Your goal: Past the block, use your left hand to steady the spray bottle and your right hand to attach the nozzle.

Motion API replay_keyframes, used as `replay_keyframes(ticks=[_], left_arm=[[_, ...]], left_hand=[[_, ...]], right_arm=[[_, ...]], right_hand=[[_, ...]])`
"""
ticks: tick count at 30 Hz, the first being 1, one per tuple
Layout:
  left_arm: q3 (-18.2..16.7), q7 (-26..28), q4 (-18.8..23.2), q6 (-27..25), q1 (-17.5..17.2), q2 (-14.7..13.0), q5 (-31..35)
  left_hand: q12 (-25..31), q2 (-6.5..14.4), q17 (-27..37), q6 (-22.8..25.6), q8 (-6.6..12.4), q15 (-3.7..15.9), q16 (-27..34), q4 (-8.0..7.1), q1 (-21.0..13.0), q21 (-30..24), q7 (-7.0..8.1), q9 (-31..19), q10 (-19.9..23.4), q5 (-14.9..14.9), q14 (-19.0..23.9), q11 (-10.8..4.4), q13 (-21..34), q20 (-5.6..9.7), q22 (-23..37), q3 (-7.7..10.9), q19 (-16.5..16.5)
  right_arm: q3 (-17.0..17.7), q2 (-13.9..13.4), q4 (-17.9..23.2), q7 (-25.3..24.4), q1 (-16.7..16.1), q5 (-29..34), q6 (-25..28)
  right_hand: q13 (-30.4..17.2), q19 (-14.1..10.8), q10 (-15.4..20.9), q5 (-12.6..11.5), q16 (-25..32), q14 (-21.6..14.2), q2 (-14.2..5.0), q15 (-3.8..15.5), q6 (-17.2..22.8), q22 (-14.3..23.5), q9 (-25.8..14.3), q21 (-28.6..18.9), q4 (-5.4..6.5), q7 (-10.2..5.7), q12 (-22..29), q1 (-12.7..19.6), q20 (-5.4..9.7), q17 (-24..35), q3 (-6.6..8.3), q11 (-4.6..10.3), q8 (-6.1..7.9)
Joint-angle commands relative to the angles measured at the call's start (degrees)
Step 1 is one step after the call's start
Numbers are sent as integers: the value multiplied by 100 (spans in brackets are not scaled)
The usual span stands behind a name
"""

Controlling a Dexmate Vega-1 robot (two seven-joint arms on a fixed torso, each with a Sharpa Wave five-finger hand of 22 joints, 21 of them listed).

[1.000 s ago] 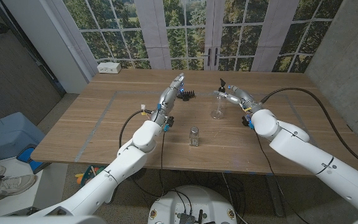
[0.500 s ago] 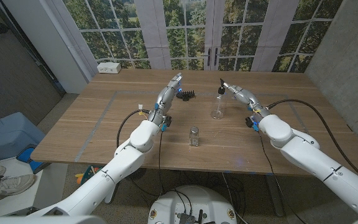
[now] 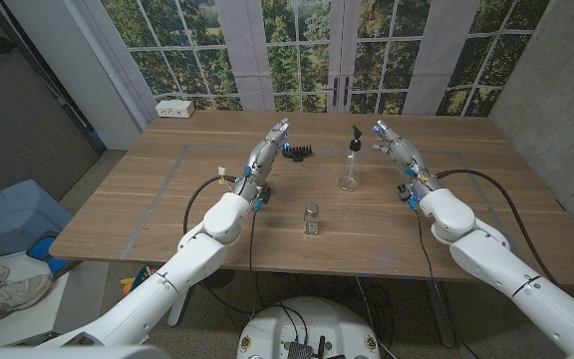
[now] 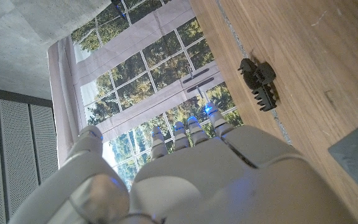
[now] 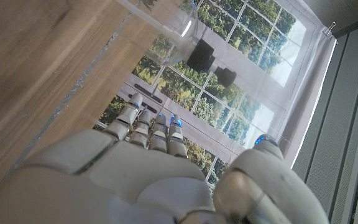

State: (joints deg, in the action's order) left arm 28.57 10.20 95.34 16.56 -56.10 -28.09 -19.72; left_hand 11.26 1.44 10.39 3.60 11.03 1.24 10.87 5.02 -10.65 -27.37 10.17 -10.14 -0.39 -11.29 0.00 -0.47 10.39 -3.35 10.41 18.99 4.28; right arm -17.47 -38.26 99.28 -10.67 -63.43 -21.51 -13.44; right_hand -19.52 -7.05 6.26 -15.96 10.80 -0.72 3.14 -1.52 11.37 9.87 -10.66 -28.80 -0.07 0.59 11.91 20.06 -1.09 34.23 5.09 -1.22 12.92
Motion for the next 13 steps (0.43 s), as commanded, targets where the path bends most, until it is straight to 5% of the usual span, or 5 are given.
replay_keyframes(ticks=[1,8,10,13], left_arm=[[-9,-158,-89,-43,62,-70,-116],[-15,-175,-123,-64,20,-57,-223],[-21,-187,-142,-69,12,-33,-288],[-19,-91,-139,-119,15,-1,-259]], left_hand=[[7,28,-7,43,-11,140,-19,51,46,8,12,6,26,-52,-25,-151,14,108,4,17,-38],[27,159,-14,89,-14,273,-4,55,77,-4,-116,12,104,-70,11,-269,6,258,1,75,-211],[23,783,1,122,-40,270,10,-212,262,30,-258,16,153,-150,34,-258,-3,283,10,288,-290],[26,1097,5,210,-31,249,31,-592,356,29,-454,15,208,-268,110,-216,-7,226,24,632,-387]], right_arm=[[134,330,-585,196,-6,-595,-855],[260,577,-1084,437,64,-1022,-1342],[267,654,-1259,578,127,-1158,-1478],[258,731,-1454,638,215,-1172,-1617]], right_hand=[[18,-57,64,28,12,-32,-87,43,69,-6,6,13,-2,2,-18,23,14,-30,58,5,-23],[74,-125,132,35,27,-97,-120,56,149,-8,8,29,-12,3,-12,27,26,-112,69,4,-20],[89,-136,142,37,28,-109,-133,63,176,-8,9,36,-14,18,-14,30,26,-135,74,1,-17],[121,-163,170,42,30,-132,-159,75,213,-7,9,49,-21,62,-15,36,39,-181,85,5,-19]])
